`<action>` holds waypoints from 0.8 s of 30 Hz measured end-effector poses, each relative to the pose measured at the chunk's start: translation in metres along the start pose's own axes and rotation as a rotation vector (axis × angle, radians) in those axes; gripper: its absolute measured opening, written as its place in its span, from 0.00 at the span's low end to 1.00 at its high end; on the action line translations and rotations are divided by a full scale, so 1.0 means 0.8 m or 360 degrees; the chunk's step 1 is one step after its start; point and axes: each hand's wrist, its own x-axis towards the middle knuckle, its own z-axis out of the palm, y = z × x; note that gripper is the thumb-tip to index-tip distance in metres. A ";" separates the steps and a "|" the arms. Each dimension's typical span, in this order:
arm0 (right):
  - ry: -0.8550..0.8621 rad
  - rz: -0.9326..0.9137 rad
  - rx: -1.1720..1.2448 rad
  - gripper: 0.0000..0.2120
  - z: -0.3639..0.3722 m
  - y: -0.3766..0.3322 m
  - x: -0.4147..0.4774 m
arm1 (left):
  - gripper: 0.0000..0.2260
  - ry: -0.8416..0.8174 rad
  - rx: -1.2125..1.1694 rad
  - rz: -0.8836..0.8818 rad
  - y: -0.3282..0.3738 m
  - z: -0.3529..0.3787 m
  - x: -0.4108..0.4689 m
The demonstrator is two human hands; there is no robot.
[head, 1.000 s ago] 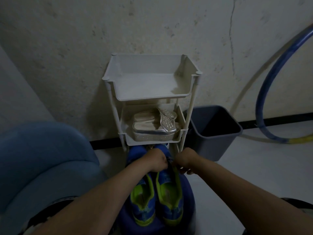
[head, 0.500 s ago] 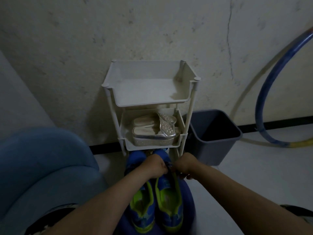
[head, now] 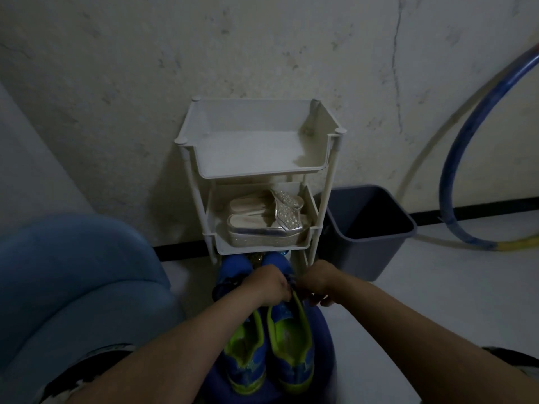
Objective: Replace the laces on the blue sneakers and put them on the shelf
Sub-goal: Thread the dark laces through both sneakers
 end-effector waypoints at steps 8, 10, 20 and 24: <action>-0.0005 -0.0015 0.0090 0.14 0.004 0.007 0.005 | 0.06 0.0069 0.0018 -0.0051 0.005 0.000 0.001; 0.0023 -0.0022 0.0112 0.15 0.006 0.008 0.008 | 0.06 0.0002 0.0064 -0.0044 0.005 -0.005 0.001; 0.0501 -0.0306 0.0880 0.11 -0.022 -0.003 -0.002 | 0.12 0.0038 0.0074 0.0195 0.020 -0.040 -0.003; 0.0463 -0.0543 0.1107 0.14 -0.025 -0.012 -0.008 | 0.09 0.0053 -0.0129 0.0244 0.032 -0.037 -0.004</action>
